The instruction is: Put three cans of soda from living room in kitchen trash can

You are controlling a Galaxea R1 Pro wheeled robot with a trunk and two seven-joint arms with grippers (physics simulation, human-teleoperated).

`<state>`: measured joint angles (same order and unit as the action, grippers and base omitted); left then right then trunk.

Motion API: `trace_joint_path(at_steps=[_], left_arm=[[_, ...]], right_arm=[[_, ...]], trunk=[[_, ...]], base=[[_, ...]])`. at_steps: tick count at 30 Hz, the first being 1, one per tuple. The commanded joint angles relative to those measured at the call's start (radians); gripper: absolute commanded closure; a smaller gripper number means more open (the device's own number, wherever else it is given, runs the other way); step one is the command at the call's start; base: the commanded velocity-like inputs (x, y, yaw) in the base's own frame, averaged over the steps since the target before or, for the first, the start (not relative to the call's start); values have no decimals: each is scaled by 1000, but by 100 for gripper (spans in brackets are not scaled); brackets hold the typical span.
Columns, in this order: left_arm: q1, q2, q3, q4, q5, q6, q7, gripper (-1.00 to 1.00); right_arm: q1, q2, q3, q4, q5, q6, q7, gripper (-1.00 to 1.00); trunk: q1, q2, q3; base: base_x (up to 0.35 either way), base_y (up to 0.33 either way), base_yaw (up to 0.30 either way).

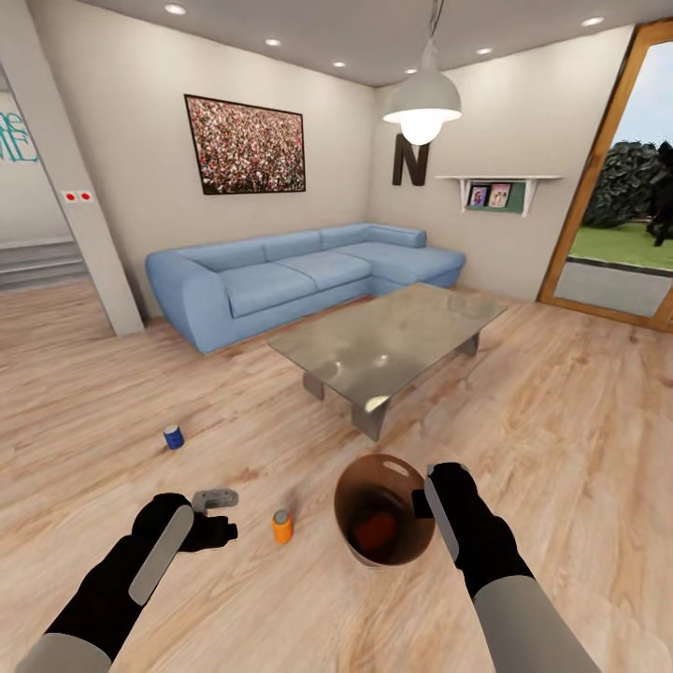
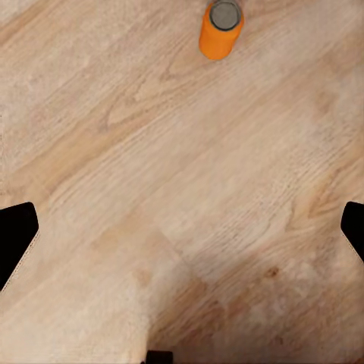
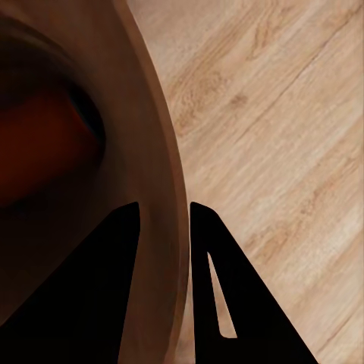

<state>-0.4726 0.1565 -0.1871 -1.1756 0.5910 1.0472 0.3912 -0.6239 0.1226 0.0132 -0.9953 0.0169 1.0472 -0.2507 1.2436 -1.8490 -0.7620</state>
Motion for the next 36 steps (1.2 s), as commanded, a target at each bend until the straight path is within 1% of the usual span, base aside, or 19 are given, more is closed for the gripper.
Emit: trace_joint_path(at_steps=[1,16,21,26,36], left_arm=[[0,0,0,0,0,0,0,-100],[0,0,0,-3,1,0,0,-100],[0,0,0,-4,1,0,0,-100],[0,0,0,-6,1,0,0,-100],[0,1,1,-7,1,0,0,-100]], right_arm=[[0,0,0,0,-12,0,1,100],[0,0,0,0,-13,0,1,100],[0,1,1,0,-15,0,1,100],[0,3,2,0,-16,0,1,100],[0,2,-1,0,-19,0,1,100]], trunk=[[0,0,0],[0,0,0],[0,0,0],[0,0,0],[0,0,0]], base=[[342,80,0],[339,67,0],[275,9,-101],[90,2,-236],[13,0,-278]])
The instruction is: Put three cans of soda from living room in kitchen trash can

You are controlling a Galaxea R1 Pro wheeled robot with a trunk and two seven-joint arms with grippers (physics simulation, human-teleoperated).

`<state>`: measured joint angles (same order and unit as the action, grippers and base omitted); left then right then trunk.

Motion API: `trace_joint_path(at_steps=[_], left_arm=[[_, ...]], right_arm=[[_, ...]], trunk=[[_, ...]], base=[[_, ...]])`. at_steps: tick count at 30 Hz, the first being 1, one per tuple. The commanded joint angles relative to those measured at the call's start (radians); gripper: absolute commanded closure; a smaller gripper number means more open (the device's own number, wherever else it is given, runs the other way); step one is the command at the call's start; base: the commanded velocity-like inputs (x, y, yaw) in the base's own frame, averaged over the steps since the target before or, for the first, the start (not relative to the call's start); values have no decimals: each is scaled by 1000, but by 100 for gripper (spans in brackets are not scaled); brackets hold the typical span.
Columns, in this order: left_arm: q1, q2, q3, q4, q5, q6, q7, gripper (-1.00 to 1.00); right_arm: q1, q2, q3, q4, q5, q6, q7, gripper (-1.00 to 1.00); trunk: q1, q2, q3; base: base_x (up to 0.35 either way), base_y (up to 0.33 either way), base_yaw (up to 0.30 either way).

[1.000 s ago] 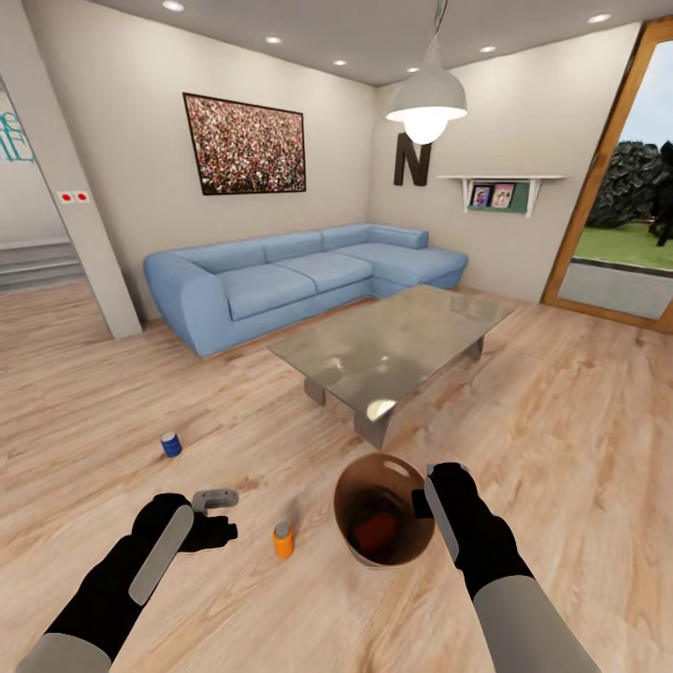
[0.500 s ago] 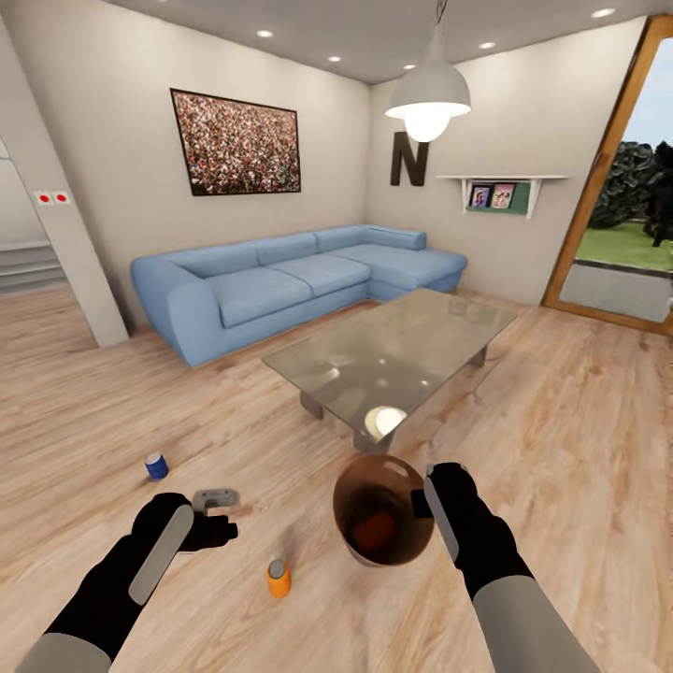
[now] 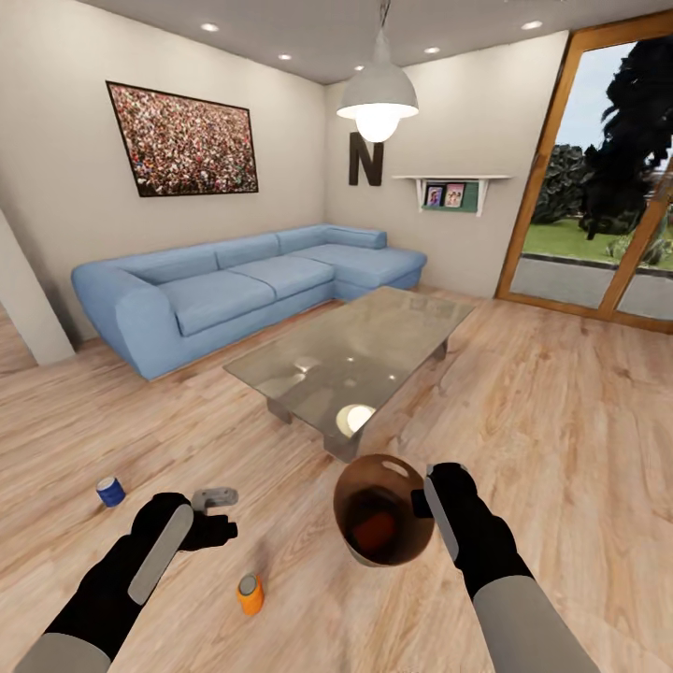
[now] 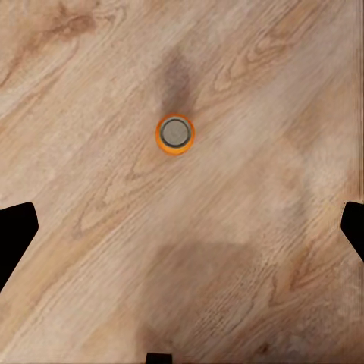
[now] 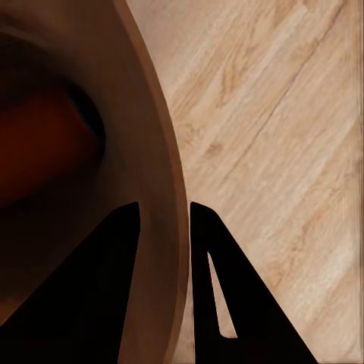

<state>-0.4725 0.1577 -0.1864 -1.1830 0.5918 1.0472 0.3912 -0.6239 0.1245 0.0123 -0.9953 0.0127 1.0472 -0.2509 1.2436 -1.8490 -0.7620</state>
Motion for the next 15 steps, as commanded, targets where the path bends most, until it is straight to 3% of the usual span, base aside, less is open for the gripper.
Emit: trace_joint_path(at_steps=[1,15], left_arm=[[0,1,0,0,0,0,0,-100],[0,2,2,-1,0,0,0,-100]], right_arm=[[0,0,0,0,-15,0,1,100],[0,1,-2,1,-15,0,1,100]], trunk=[[0,0,0],[0,0,0]], base=[[1,0,-285],[0,0,-283]])
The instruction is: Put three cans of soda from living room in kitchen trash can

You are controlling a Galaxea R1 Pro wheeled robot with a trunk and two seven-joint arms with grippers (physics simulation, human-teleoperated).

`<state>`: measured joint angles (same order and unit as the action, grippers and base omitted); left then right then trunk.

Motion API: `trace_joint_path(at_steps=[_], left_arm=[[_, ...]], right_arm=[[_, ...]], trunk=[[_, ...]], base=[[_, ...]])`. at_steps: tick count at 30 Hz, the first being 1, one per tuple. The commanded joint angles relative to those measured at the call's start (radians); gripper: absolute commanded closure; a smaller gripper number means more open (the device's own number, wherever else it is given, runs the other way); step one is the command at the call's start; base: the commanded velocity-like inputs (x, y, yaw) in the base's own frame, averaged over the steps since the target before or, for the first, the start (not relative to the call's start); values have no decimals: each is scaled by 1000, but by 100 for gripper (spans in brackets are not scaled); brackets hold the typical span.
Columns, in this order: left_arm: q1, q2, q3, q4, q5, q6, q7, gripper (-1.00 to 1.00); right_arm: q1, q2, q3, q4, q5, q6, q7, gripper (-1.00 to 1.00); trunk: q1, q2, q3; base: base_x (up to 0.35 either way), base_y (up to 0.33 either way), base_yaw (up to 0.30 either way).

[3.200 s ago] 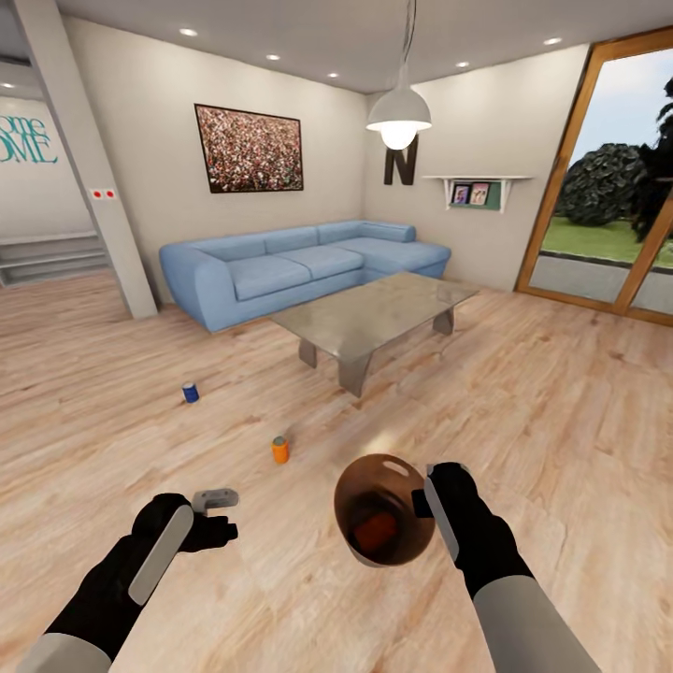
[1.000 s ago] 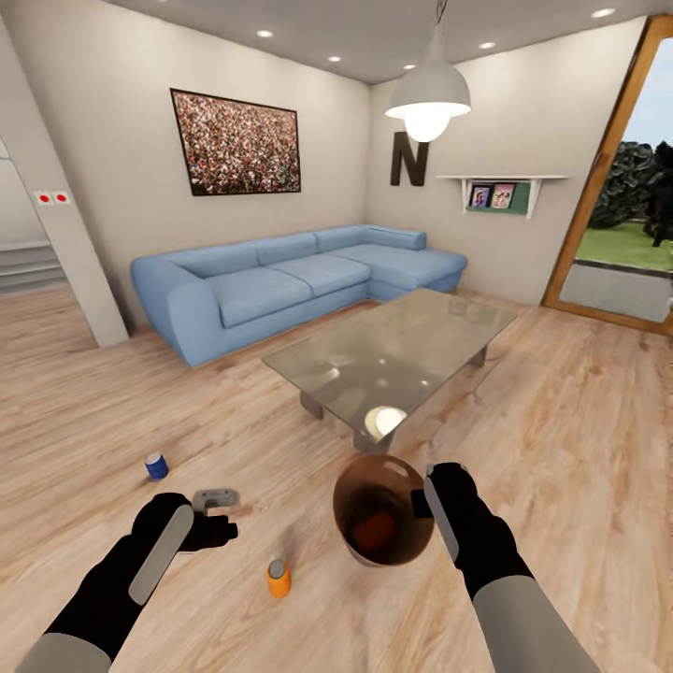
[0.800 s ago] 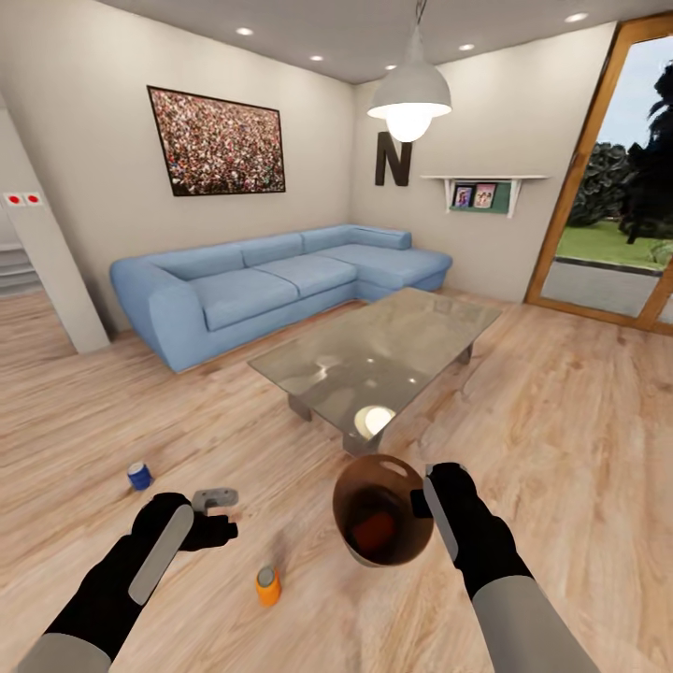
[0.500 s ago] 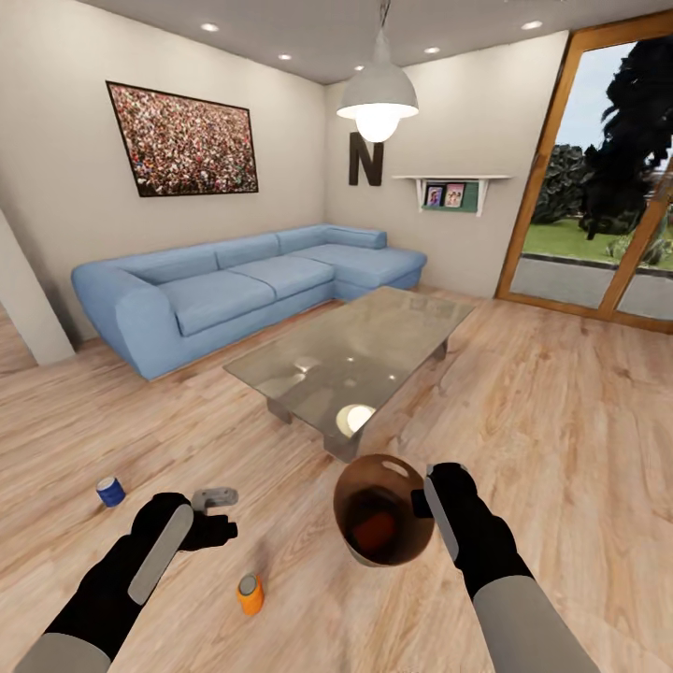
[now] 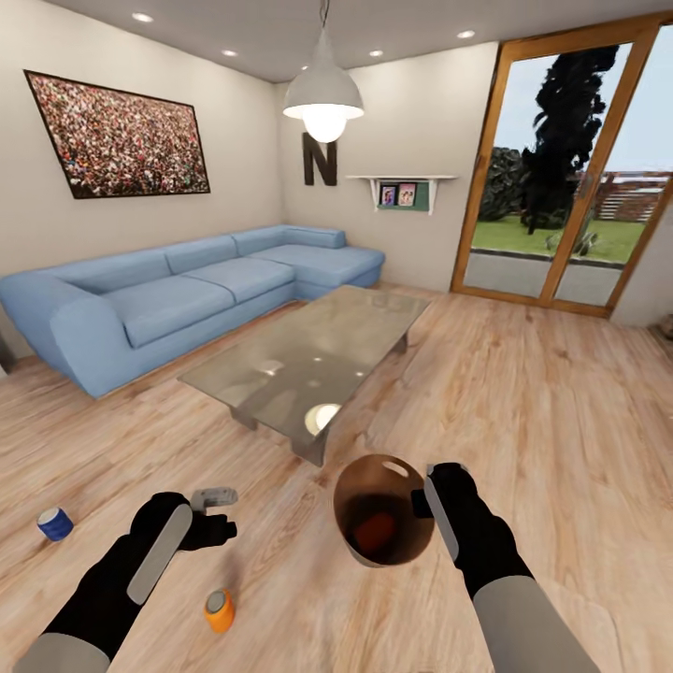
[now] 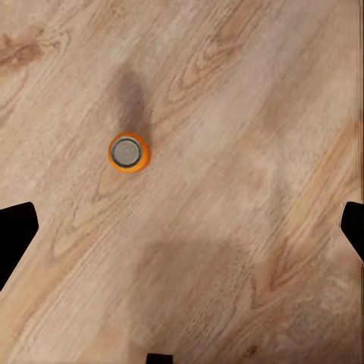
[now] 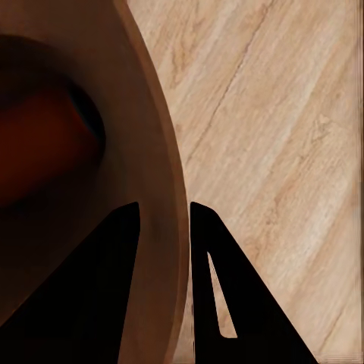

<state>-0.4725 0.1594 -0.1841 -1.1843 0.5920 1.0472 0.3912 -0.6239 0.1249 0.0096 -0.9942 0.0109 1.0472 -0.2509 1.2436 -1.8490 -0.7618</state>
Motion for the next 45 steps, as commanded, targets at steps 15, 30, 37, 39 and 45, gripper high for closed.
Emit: trace_joint_path(at_steps=[15,30,37,39,45], left_arm=[[0,-3,-1,0,0,0,0,-100],[0,-2,0,0,1,0,0,-100],[0,-1,0,0,1,0,0,-100],[0,-1,0,0,1,0,0,-100],[0,-1,-1,0,1,0,0,-100]], right_arm=[[1,0,7,0,-7,0,1,100],[1,-1,9,0,-8,0,1,100],[1,-1,9,0,-8,0,1,100],[1,-1,9,0,-8,0,1,100],[1,-2,8,0,-9,0,1,100]], trunk=[[0,0,0],[0,0,-1],[0,0,-4],[0,0,-6],[0,0,-11]], base=[[0,0,-34],[0,5,24],[0,96,170],[0,199,203],[46,251,214]])
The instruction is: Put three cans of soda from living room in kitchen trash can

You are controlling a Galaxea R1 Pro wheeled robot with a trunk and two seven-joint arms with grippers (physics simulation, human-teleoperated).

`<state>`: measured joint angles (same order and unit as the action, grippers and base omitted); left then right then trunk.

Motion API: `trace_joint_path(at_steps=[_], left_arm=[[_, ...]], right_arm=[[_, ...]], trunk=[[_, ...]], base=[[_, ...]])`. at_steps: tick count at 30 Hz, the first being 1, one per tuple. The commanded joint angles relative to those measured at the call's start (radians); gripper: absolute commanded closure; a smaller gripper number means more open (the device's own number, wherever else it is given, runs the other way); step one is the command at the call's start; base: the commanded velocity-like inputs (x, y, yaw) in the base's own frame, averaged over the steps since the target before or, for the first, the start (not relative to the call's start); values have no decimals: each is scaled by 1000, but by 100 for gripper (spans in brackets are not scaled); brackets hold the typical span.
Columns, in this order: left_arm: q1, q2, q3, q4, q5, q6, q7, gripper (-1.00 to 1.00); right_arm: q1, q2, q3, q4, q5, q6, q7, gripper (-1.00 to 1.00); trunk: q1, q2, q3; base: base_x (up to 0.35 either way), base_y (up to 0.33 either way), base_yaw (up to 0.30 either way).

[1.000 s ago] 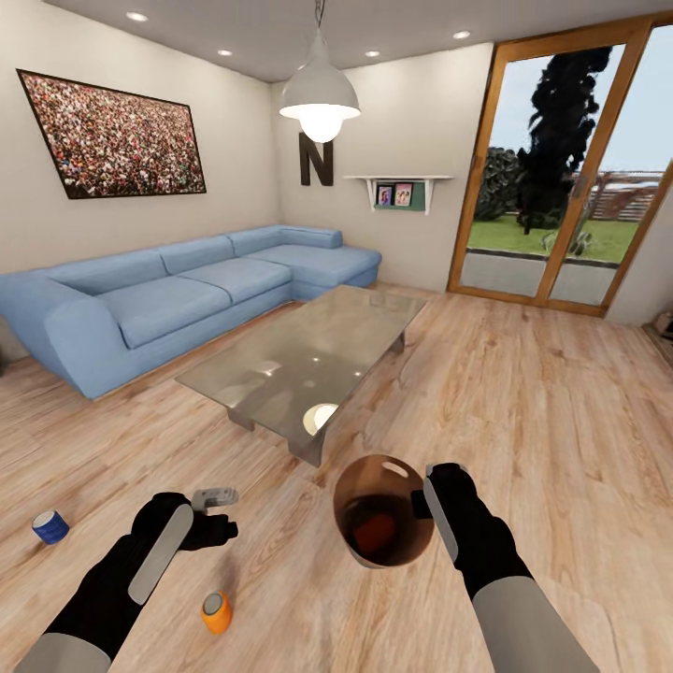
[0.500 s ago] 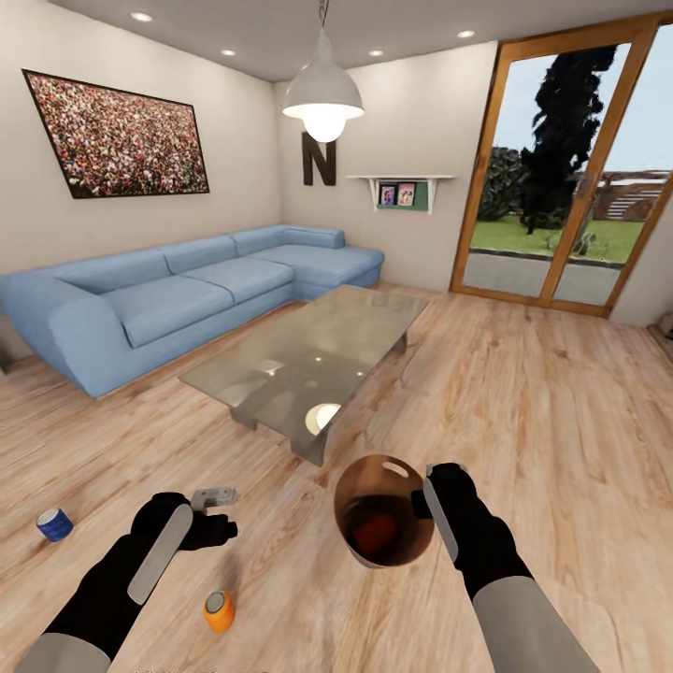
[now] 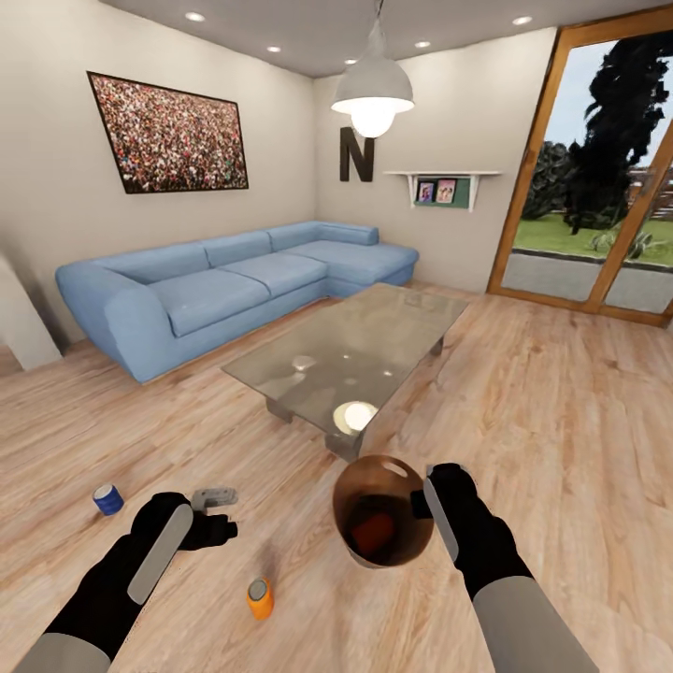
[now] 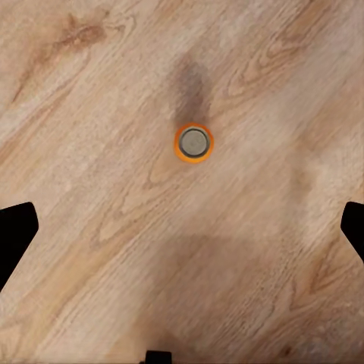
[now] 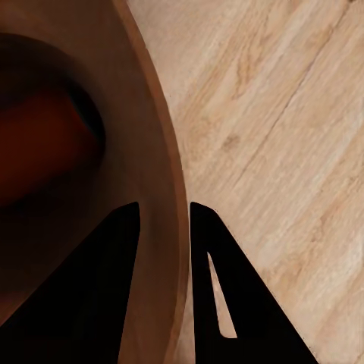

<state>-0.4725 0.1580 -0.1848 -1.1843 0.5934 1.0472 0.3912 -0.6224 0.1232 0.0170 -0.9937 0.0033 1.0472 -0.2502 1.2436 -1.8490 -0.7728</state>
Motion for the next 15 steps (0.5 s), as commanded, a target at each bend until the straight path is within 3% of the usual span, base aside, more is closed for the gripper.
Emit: trace_joint_path(at_steps=[1,5,15], left_arm=[[0,0,0,0,0,0,0,-100],[0,1,-2,0,-1,0,0,-100],[0,4,-4,0,-1,0,0,-100]], right_arm=[[0,0,0,0,-2,0,0,100],[0,0,-3,0,-4,0,0,100],[0,1,-4,0,-7,0,1,100]], trunk=[[0,0,-1],[0,0,-2],[0,0,-3]], base=[[129,268,153],[159,277,-40],[107,309,-244]])
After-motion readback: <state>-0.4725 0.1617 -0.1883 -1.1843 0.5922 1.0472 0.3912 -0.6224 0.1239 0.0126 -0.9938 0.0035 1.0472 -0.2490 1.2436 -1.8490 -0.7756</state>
